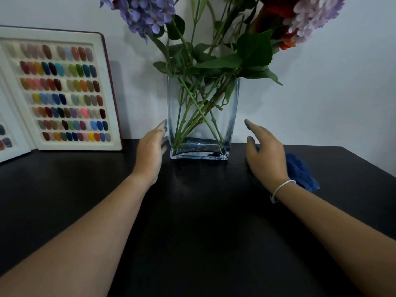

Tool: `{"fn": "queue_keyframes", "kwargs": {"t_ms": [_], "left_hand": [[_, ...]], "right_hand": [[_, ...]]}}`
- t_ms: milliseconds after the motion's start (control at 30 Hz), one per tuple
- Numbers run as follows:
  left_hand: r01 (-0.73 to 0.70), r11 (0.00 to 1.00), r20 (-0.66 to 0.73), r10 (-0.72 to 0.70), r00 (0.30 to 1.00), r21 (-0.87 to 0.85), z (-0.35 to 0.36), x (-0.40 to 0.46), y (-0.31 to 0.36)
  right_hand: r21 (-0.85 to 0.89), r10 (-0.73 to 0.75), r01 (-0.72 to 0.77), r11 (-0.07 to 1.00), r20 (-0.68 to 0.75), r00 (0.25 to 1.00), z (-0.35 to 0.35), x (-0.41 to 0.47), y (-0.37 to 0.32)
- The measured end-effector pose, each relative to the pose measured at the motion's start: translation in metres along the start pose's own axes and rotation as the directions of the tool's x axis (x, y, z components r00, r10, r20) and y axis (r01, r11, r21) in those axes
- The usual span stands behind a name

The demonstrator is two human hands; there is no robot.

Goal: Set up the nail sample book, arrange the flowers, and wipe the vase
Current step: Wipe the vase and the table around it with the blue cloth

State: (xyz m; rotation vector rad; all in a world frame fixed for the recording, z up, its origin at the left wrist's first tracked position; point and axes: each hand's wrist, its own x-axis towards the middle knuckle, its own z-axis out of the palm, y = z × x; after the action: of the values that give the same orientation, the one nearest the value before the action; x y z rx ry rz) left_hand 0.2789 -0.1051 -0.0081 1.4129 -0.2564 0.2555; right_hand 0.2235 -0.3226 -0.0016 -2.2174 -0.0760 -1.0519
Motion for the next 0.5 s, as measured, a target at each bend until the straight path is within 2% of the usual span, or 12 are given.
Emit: {"fn": "queue_keyframes", "kwargs": {"t_ms": [67, 133, 167, 200, 267, 300, 400, 500], "left_hand": [[-0.024, 0.987, -0.026, 0.029, 0.999, 0.16, -0.005, -0.004, 0.002], [-0.08, 0.919, -0.018, 0.094, 0.995, 0.387, -0.012, -0.011, 0.004], [-0.107, 0.863, 0.006, 0.119, 0.993, 0.493, -0.016, -0.015, 0.005], [-0.129, 0.797, 0.047, 0.125, 0.991, 0.59, -0.02, -0.018, 0.006], [-0.146, 0.645, 0.139, 0.062, 0.988, 0.75, -0.03, -0.025, 0.008], [-0.136, 0.566, 0.166, -0.001, 0.986, 0.813, -0.036, -0.029, 0.01], [-0.102, 0.338, 0.17, -0.179, 0.969, 0.936, -0.052, -0.041, 0.018], [-0.125, 0.212, 0.181, -0.268, 0.946, 0.969, -0.063, -0.054, 0.021]], "right_hand": [[-0.272, -0.022, 0.04, 0.961, 0.07, 0.997, -0.012, 0.007, 0.01], [-0.604, 0.187, -0.004, 0.797, 0.24, 0.953, -0.021, 0.013, 0.021], [-0.704, 0.319, -0.017, 0.71, 0.3, 0.899, -0.025, 0.015, 0.025], [-0.739, 0.424, -0.041, 0.672, 0.339, 0.84, -0.03, 0.017, 0.029], [-0.663, 0.517, -0.147, 0.734, 0.406, 0.753, -0.038, 0.021, 0.034], [-0.599, 0.511, -0.182, 0.78, 0.44, 0.739, -0.041, 0.022, 0.035], [-0.501, 0.38, -0.11, 0.859, 0.477, 0.793, -0.042, 0.019, 0.033], [-0.41, 0.172, 0.034, 0.912, 0.455, 0.874, -0.041, 0.005, 0.027]]}}
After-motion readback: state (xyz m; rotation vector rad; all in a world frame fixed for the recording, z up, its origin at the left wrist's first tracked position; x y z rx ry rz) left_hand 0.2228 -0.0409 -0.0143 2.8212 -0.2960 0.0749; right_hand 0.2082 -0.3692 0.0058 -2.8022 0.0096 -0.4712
